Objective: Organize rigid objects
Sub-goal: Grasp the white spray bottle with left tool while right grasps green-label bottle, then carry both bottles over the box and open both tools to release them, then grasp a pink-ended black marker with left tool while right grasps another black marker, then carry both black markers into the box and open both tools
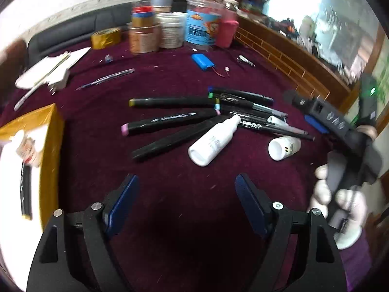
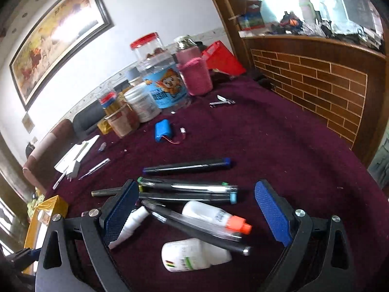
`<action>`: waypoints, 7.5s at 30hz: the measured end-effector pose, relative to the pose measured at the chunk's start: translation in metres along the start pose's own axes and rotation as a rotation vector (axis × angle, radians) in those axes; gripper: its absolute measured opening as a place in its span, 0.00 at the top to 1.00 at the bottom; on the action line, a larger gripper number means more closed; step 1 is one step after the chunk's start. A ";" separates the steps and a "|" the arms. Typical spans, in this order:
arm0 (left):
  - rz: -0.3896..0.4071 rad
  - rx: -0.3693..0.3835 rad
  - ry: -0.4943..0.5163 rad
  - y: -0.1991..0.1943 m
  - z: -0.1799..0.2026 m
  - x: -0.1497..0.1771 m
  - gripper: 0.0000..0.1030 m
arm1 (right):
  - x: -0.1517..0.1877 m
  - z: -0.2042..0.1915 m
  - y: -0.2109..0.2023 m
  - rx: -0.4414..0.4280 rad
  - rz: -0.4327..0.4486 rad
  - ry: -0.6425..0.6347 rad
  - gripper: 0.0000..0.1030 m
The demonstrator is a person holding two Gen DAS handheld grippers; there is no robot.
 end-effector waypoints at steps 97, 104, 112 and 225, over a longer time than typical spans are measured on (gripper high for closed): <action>0.128 -0.153 -0.563 -0.075 -0.320 0.021 0.74 | 0.152 -0.358 -0.041 -0.585 -0.647 -0.185 0.71; 0.090 -0.180 -0.608 -0.049 -0.344 0.029 0.74 | 0.187 -0.411 -0.008 -0.567 -0.675 -0.217 0.71; 0.097 -0.164 -0.670 -0.052 -0.356 0.034 0.69 | 0.206 -0.425 0.019 -0.528 -0.686 -0.236 0.71; 0.390 -0.035 -0.456 -0.200 -0.178 0.049 0.88 | 0.093 -0.112 0.046 0.032 -0.367 -0.306 0.80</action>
Point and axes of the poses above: each gripper's, at about its wrist camera, not at the fingertips, and y roughly the way its jaws point, z to its right, x to its underside, the point moved 10 cm from there along y, roughly the way its jaws point, and after that the axes turned 15 degrees about z, right-handed, at the moved point
